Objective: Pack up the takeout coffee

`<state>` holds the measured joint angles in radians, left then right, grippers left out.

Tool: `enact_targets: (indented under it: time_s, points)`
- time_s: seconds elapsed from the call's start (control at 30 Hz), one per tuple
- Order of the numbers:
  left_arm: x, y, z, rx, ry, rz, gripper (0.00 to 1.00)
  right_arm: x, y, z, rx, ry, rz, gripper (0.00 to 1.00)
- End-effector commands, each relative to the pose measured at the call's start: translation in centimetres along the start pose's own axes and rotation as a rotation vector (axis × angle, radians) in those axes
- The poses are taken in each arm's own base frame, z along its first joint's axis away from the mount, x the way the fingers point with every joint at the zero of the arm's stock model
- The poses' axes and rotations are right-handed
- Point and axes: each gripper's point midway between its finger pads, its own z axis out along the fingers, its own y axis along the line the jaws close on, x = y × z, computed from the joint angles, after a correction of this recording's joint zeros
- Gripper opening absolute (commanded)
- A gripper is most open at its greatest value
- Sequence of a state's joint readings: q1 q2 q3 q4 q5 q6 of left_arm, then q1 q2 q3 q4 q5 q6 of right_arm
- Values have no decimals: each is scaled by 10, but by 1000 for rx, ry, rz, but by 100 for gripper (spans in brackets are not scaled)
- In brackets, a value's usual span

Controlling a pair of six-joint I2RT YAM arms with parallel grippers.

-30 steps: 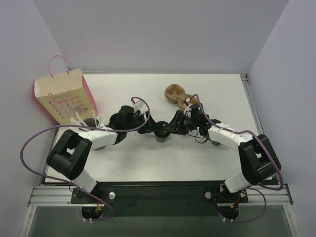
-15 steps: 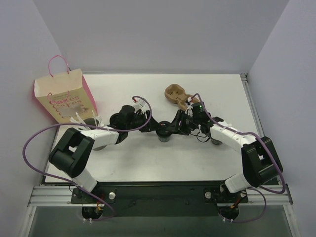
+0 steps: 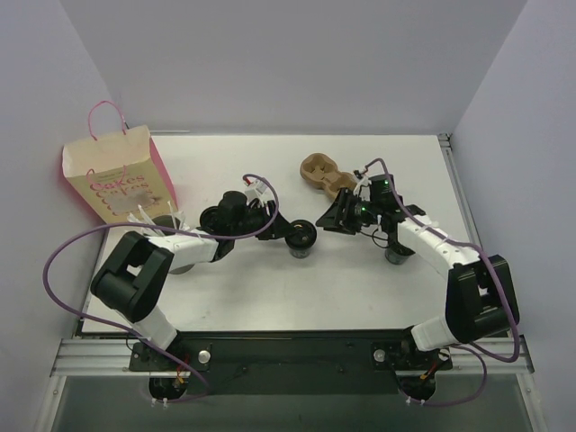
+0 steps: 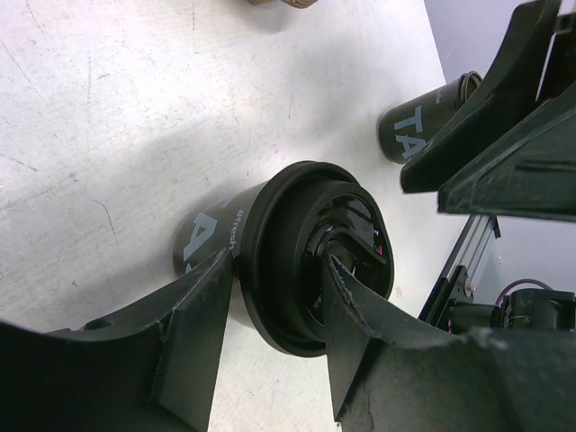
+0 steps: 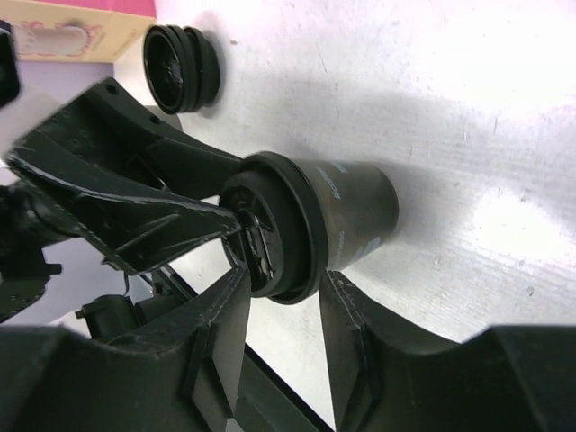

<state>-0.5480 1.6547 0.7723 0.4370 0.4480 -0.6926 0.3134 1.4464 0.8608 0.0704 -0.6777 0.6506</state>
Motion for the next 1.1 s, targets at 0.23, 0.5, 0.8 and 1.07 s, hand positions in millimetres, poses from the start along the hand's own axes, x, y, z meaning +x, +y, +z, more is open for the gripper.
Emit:
enact_targets:
  time_s: [0.23,0.5,0.8,1.07]
  points:
    - [74,81,-11,-290,197,-27,52,-15,11,7,-84,60,-77,31]
    - [77,82,-10,-296,200,-26,52,-10,-4,20,-59,87,-62,26]
    - [86,87,-8,-308,213,-34,52,13,-26,26,-39,120,-30,21]
    - [99,101,-9,-341,227,-56,52,49,-66,23,56,130,28,16]
